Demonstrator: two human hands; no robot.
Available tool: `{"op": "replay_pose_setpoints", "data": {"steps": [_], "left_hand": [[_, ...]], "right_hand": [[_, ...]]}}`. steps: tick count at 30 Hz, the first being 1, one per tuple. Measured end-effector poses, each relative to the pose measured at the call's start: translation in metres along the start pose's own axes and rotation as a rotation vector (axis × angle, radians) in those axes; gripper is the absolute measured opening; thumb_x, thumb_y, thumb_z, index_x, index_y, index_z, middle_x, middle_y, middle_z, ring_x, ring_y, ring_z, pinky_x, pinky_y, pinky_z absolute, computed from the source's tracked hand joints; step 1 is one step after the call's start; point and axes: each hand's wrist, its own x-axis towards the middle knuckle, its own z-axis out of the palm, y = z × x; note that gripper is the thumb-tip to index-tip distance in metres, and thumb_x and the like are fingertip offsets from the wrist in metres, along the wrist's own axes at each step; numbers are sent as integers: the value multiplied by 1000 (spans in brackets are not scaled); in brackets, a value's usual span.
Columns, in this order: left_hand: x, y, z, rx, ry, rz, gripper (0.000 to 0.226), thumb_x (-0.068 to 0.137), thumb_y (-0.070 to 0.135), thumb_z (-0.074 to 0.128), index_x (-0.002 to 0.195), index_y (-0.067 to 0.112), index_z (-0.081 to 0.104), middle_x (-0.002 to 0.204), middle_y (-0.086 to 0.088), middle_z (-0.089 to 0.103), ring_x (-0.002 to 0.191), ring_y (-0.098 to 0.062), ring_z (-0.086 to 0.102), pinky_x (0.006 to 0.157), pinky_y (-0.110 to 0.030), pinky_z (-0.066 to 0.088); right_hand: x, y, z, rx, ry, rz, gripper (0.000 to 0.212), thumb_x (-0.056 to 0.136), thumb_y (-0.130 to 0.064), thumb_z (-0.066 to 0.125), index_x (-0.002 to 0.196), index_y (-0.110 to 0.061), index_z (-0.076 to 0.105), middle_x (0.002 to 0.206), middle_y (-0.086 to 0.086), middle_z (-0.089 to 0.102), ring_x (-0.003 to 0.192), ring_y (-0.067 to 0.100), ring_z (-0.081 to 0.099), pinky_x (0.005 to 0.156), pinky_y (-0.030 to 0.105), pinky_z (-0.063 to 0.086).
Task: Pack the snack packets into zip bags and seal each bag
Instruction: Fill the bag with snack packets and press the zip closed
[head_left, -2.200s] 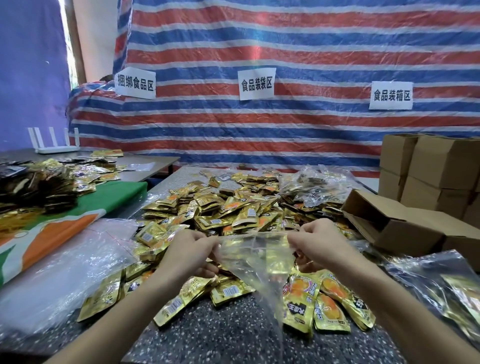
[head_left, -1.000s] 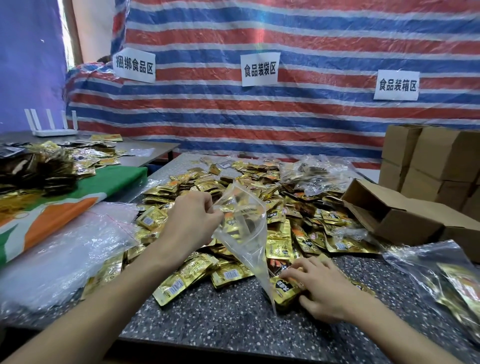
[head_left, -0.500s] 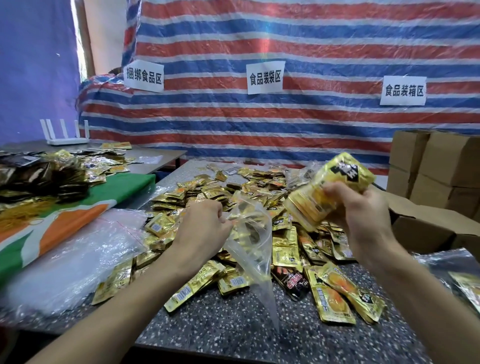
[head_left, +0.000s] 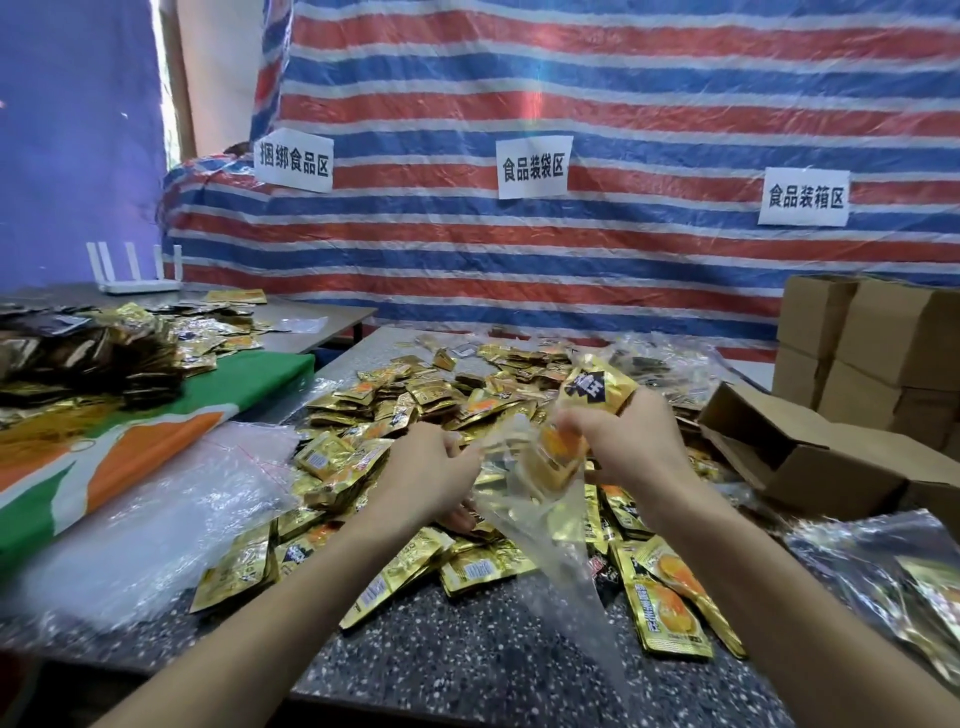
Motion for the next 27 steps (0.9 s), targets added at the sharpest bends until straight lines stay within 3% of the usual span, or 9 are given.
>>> {"op": "replay_pose_setpoints", "data": {"steps": [2,4,7,12,15,18,23,25,27], "left_hand": [[1,-2,-3,-96,-19,-56,18,93,5,58,96,-12,63,65,-19,70,47,-27,68,51,-40,60],[1,-1,-3,-148,-32,-81,18,91,6,61,90,-12,65,59,-16,70,43,-25,65,41,-31,54],[-1,5,1,-164,-26,-81,18,89,7,61,82,-8,67,69,-20,73,43,-26,64,42,-29,54],[0,16,0,-121,-14,-23,30,92,15,61,74,-7,69,61,-13,72,45,-27,67,51,-39,59],[1,25,-7,-121,14,-5,43,94,26,65,64,-4,68,50,-11,66,40,-23,64,41,-28,54],[2,30,-11,-20,30,27,43,95,24,59,66,-6,70,53,-13,68,45,-24,66,50,-32,59],[1,35,-13,4,21,67,47,95,27,57,61,-3,69,56,-12,69,41,-21,61,45,-24,48],[-2,40,-11,-52,-62,37,43,94,20,53,64,-6,69,55,-14,68,36,-18,56,39,-21,44],[-3,42,-9,-70,-132,-4,48,96,30,53,65,-4,68,54,-12,68,35,-17,55,38,-19,43]], "right_hand": [[2,4,-1,-89,-62,1,24,79,-13,77,97,-14,62,98,10,70,94,30,68,83,56,59],[2,9,1,-150,-147,14,33,74,-10,83,98,-16,60,98,8,70,92,27,69,82,53,60],[3,12,5,-217,-195,36,57,62,-10,92,110,-12,62,102,9,70,97,28,68,88,52,57],[13,1,-4,-211,-349,69,54,51,-1,94,99,-13,71,96,9,74,93,24,69,80,37,51],[21,-10,-17,-163,-445,81,58,47,2,87,102,-11,73,95,10,77,88,21,74,86,37,55],[31,-14,-23,-79,-336,6,40,60,10,83,96,-7,75,94,11,78,96,26,73,95,41,53],[42,1,-18,112,-251,-28,13,80,2,76,84,-10,78,84,5,78,73,16,76,53,21,56],[43,8,-13,133,-275,29,10,81,-5,78,89,-10,78,85,4,79,74,16,76,54,25,57],[44,14,-11,217,-263,98,17,79,-4,78,95,-8,76,91,8,79,83,25,77,66,38,63]]}}
